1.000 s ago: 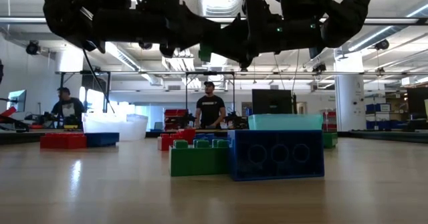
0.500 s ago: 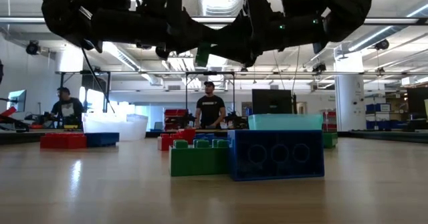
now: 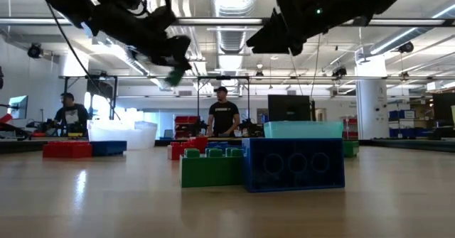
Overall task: Sort & place blocks by color
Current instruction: Put the green game piece into the white bin
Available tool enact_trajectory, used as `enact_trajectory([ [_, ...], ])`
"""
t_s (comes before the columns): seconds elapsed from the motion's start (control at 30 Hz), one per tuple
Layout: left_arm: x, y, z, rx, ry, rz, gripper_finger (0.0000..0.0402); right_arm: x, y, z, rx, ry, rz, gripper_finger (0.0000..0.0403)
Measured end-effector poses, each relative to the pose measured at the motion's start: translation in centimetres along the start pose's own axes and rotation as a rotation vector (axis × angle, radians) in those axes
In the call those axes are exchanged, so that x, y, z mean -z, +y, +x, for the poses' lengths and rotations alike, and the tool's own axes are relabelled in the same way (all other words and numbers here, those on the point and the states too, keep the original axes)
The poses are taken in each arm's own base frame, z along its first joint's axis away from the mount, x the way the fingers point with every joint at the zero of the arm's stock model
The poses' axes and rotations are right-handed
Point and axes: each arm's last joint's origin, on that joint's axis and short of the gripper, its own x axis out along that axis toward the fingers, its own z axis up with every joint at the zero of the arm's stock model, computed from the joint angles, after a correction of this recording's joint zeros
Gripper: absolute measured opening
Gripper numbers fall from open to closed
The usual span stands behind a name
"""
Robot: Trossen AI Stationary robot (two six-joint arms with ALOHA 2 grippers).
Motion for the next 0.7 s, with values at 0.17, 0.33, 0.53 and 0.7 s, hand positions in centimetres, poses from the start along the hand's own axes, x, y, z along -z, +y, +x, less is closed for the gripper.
enact_trajectory([
  [0.17,0.3,4.2,1.0,-0.263,0.117,0.018,0.0129,-1.1,-0.3,-1.1,0.007,-0.041,-0.035,0.0239],
  [0.33,1.2,7.8,2.4,-0.397,0.224,-0.024,0.0129,-1.3,-0.4,-1.4,0.010,-0.049,-0.053,0.0239],
  [0.53,3.4,10.4,3.6,-0.356,0.435,-0.151,0.0129,-0.8,-0.4,-1.0,0.008,-0.017,-0.061,0.0235],
  [0.7,5.0,10.7,4.6,-0.320,0.518,-0.181,0.0129,-0.5,-0.3,-0.8,0.006,0.003,-0.093,0.0237],
])
